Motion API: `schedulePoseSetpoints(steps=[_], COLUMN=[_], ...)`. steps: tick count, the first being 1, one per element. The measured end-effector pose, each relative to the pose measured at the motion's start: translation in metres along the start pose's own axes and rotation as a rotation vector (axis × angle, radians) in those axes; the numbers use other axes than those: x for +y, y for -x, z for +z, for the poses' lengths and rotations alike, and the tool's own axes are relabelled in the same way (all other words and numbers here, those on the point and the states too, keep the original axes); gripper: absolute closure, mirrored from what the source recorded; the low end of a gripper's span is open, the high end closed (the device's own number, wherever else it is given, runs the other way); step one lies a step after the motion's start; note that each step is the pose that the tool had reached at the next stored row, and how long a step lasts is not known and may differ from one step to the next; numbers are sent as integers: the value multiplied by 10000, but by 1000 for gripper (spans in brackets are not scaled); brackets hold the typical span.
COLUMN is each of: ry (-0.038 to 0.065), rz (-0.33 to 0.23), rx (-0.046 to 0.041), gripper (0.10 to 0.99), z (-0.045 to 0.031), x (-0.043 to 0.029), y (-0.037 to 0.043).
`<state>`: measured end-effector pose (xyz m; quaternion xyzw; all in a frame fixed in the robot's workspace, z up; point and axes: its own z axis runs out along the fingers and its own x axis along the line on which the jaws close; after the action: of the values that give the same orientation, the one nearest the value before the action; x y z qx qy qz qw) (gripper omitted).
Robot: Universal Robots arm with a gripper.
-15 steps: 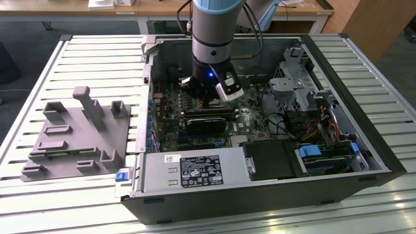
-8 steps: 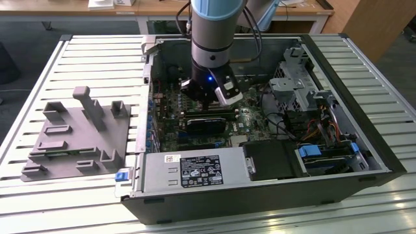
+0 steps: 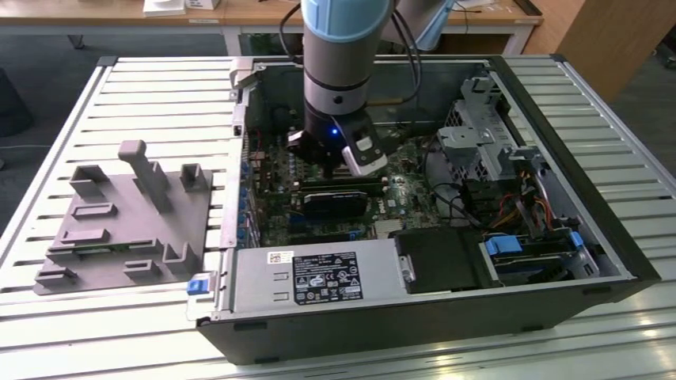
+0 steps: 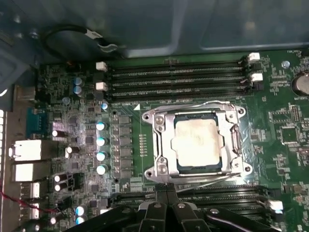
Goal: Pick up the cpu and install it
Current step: 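Install the second cpu locking lever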
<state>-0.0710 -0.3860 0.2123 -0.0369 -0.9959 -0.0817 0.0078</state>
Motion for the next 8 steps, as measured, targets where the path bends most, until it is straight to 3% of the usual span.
schedulePoseSetpoints(steps=[5,8], ry=[326,359], rz=[-2,-4], rx=[23,26], gripper=[980,980], z=[41,74], x=[-6,-16], y=[-3,-12])
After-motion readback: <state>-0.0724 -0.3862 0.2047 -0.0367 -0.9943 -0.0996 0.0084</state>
